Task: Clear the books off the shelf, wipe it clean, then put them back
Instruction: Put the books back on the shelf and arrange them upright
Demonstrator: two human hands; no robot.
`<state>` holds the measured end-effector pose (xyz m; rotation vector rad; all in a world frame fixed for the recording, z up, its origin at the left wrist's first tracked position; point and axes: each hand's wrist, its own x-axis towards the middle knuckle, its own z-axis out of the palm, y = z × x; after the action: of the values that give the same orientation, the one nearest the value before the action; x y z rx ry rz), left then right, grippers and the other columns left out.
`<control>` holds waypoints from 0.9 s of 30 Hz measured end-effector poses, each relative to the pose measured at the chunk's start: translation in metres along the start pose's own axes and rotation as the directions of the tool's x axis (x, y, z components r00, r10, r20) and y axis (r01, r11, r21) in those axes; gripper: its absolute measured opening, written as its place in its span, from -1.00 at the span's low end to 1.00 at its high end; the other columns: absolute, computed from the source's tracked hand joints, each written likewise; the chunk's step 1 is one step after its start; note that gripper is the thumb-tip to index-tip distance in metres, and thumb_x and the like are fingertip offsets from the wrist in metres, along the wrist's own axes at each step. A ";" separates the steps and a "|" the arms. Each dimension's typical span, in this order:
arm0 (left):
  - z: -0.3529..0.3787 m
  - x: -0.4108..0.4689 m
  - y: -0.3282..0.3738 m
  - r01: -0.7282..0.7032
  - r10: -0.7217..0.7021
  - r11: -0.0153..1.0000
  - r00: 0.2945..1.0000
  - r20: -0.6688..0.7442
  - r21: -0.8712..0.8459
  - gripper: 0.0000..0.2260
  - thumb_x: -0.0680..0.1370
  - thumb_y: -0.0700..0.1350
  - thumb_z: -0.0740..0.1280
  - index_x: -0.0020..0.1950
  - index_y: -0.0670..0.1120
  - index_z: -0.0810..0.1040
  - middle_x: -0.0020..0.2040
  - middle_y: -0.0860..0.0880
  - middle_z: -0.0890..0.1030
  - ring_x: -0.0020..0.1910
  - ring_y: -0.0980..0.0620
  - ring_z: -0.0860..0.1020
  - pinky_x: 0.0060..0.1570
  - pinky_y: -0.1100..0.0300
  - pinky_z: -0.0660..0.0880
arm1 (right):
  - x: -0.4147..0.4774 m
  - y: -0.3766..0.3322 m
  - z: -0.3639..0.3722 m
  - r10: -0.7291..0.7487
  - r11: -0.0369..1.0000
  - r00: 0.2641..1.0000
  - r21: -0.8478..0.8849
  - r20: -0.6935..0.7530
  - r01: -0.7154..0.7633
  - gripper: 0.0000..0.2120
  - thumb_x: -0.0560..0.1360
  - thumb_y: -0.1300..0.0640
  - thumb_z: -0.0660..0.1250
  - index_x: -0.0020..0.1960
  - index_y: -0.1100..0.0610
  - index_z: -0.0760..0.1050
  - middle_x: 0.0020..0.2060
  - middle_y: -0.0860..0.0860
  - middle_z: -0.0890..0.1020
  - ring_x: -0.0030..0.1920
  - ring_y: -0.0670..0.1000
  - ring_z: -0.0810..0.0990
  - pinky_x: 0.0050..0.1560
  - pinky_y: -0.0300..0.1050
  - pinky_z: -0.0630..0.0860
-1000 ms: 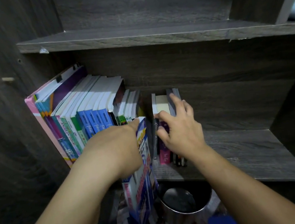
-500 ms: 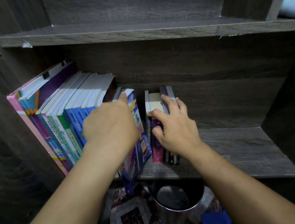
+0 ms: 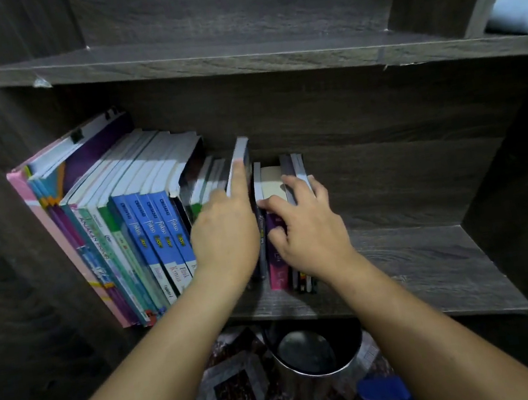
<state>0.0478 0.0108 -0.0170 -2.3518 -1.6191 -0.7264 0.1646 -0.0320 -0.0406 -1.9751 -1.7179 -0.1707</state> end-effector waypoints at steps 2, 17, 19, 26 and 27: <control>0.014 -0.002 -0.002 -0.027 0.027 1.000 0.998 0.049 0.001 -0.38 0.60 -0.04 0.18 0.58 -0.06 -0.07 0.17 -0.15 0.49 0.09 -0.10 0.49 -0.19 0.12 0.39 | -0.001 0.001 0.000 -0.008 1.000 1.000 0.007 0.001 0.008 -0.58 0.44 0.09 0.26 0.29 -0.13 0.44 0.44 0.01 0.23 0.47 0.26 0.03 -0.06 0.18 0.58; 0.020 0.006 -0.033 -0.178 0.200 0.960 0.976 -0.083 0.218 -0.58 0.25 -0.23 0.56 0.09 -0.15 0.60 -0.02 -0.07 0.57 -0.01 -0.12 0.47 -0.16 0.07 0.12 | -0.005 0.037 -0.007 0.035 0.948 0.990 0.309 0.139 -0.077 -0.26 0.42 0.33 0.26 0.53 0.01 0.11 0.50 0.03 0.21 0.48 0.01 0.23 0.45 -0.03 0.25; 0.020 0.002 -0.028 -0.147 0.164 0.970 0.984 -0.073 0.192 -0.51 0.31 -0.21 0.50 0.22 -0.14 0.53 0.12 -0.08 0.52 0.12 -0.12 0.43 -0.07 0.04 0.18 | -0.006 0.040 -0.009 0.029 0.949 0.987 0.306 0.155 -0.076 -0.26 0.43 0.34 0.26 0.53 -0.02 0.14 0.47 0.00 0.27 0.44 -0.01 0.29 0.42 -0.11 0.27; 0.012 -0.025 -0.001 -0.252 0.252 0.968 0.968 0.014 -0.016 -0.26 0.34 -0.04 0.36 0.50 -0.11 0.23 0.40 -0.02 0.35 0.43 -0.07 0.19 0.30 -0.16 0.15 | -0.003 0.048 -0.015 0.069 0.953 0.981 0.280 0.182 -0.119 -0.29 0.44 0.32 0.26 0.50 -0.11 0.16 0.40 0.00 0.36 0.36 0.02 0.40 0.35 0.03 0.39; 0.013 -0.027 0.002 -0.250 0.250 0.968 0.968 0.026 -0.033 -0.29 0.36 -0.03 0.34 0.50 -0.10 0.25 0.40 -0.01 0.36 0.44 -0.07 0.18 0.31 -0.16 0.14 | -0.002 0.049 -0.016 0.072 0.953 0.981 0.277 0.178 -0.120 -0.29 0.44 0.33 0.26 0.49 -0.10 0.17 0.40 0.00 0.36 0.36 0.02 0.39 0.37 0.02 0.37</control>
<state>0.0457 -0.0070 -0.0413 -2.5364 -1.2953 -0.6690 0.2142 -0.0443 -0.0419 -1.8926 -1.6344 0.2712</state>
